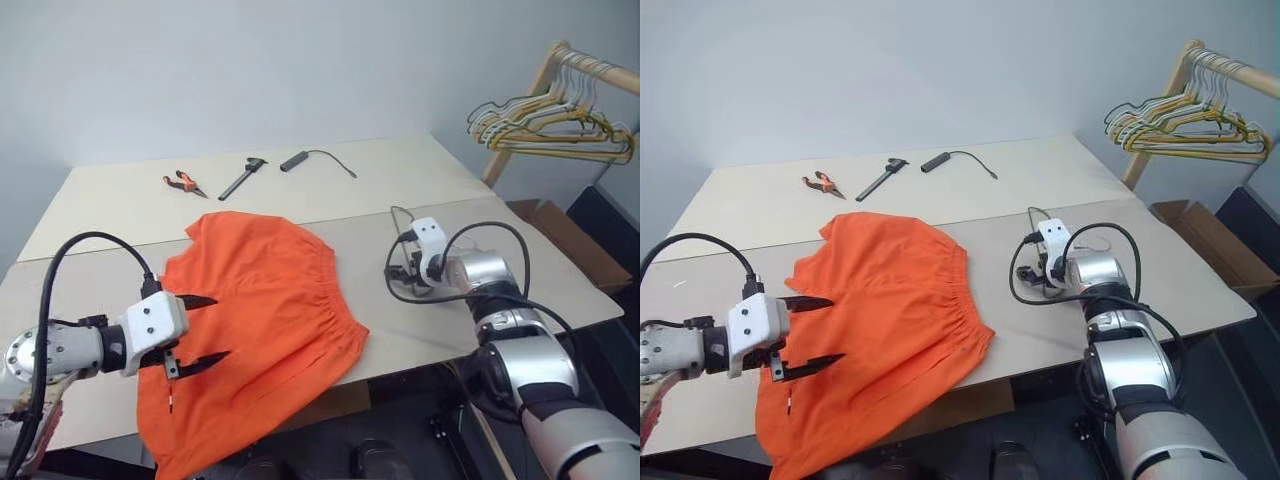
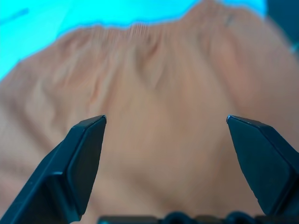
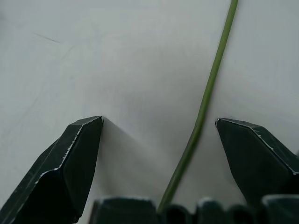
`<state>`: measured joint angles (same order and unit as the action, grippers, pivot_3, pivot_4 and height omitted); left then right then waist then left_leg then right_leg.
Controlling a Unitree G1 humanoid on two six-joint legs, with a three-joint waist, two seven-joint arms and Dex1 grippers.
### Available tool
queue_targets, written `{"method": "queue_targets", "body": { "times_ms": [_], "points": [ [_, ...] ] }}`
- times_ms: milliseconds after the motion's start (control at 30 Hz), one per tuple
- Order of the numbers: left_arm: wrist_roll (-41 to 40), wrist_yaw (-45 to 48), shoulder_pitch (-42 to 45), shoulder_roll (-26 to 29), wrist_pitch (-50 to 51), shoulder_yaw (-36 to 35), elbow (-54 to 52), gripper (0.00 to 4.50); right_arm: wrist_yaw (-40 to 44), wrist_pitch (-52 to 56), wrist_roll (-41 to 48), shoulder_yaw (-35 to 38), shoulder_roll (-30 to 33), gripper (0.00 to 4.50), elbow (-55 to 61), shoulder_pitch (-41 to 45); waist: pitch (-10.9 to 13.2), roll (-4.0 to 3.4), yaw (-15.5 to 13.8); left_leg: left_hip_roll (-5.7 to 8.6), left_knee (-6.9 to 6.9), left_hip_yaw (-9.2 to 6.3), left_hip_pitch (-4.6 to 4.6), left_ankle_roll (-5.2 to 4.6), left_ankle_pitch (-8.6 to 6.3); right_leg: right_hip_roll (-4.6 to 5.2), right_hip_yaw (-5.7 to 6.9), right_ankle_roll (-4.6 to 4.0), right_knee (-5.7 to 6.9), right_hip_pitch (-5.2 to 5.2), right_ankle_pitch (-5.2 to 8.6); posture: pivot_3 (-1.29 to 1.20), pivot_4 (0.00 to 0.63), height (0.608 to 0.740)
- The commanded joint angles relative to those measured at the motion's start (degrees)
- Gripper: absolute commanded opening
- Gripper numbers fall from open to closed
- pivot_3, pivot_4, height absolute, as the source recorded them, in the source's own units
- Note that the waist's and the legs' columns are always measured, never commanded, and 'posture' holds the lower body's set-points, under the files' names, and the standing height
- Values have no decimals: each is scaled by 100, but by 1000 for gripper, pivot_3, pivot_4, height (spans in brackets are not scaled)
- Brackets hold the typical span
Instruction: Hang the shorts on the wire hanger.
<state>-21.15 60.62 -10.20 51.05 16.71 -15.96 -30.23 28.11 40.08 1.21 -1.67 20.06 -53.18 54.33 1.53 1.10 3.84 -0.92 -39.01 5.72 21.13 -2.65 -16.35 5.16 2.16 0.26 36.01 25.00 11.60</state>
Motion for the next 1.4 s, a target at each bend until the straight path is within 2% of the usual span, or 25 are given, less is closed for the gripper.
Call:
{"method": "queue_targets", "body": {
  "times_ms": [33, 67, 167, 367, 533, 567, 733, 867, 967, 1067, 1200, 1400],
  "points": [
    [-316, 14, 107, -27, 60, -41, -186, 4482, -45, -61, -117, -89, -56, 4500, -126, 106, -1, -2, 2, 0, 0, 0, -1, 0, 0, 0, 0, 0, 1, 0, 0, -7, 0, 740],
    [-367, 26, 115, -33, 67, -33, -190, 4482, -67, -58, -138, -107, -75, 4500, -151, 99, -1, -2, 5, 0, 0, -2, -5, 1, 0, -1, 0, 0, 4, -2, 0, -7, 0, 740],
    [-431, 35, 154, -47, 39, -12, -167, 4500, -118, -60, -221, -175, -129, 3932, -228, 42, -2, -2, 10, -3, 0, -6, -11, 5, 3, -7, 0, -1, 8, -7, 0, -12, 0, 740],
    [-433, -48, 192, -20, 111, 48, -182, 4500, -298, -13, -353, -266, -223, 1843, -360, -9, -3, -2, 16, -3, 4, -8, -82, 1, -1, -7, 3, 0, -3, -80, 3, -17, 0, 740],
    [-426, -174, 234, -73, 106, 94, -213, 4500, -403, -80, -389, -273, -228, 206, -430, -15, -22, 18, 13, -3, 3, -9, -89, 0, -1, -4, 2, 1, -2, -86, 3, -14, 0, 740],
    [-426, -244, 246, -98, 135, 93, -220, 4500, -417, -97, -405, -281, -223, 17, -423, -24, -23, 18, 14, -3, 3, -9, -89, 0, -1, -5, 2, 1, -2, -86, 3, -13, 0, 740],
    [-539, -676, 513, -156, 612, 165, -312, 4500, -383, -168, -288, -177, -189, 17, -39, -80, -26, 20, 3, -2, 3, -10, -89, 0, -1, -4, 1, 1, -1, -87, 3, -13, 0, 740],
    [-1501, -1718, 1297, -845, 1793, 96, -282, 4500, -16, -223, -21, -128, -160, 17, 1422, -408, -24, 18, -26, 1, 3, -16, -80, 0, 0, 0, 1, 4, -5, -84, 2, -11, 0, 740],
    [-2471, -3138, 2011, -1857, 2917, -83, 108, 4500, 459, 51, 368, -145, -106, 17, 3290, -948, -22, 3, -36, 0, 3, -24, -67, 0, 0, -2, 0, 8, -4, -75, -1, -14, 0, 740],
    [-3897, -4850, 2659, -3058, 3598, -561, 638, 4500, 848, 374, 747, -218, -30, 17, 4820, -1394, -23, 4, -61, 3, -1, -39, -58, -2, -1, 3, 4, 16, -3, -72, -4, -19, 0, 740],
    [-5152, -6108, 2993, -3884, 3604, -869, 1027, 4500, 960, 501, 1188, -187, -97, 17, 6202, -1791, -26, 8, -94, 3, -1, -56, -50, -1, -4, 10, 5, 19, -11, -75, -8, -25, 0, 740],
    [-5619, -6731, 3450, -4237, 3152, -857, 1261, 4500, 1258, 31, 1562, -428, -121, 17, 7249, -2401, -25, 12, -184, 17, -6, -53, -49, -1, -4, 8, 21, 17, -17, -77, -8, -37, 0, 740]
  ]
}}
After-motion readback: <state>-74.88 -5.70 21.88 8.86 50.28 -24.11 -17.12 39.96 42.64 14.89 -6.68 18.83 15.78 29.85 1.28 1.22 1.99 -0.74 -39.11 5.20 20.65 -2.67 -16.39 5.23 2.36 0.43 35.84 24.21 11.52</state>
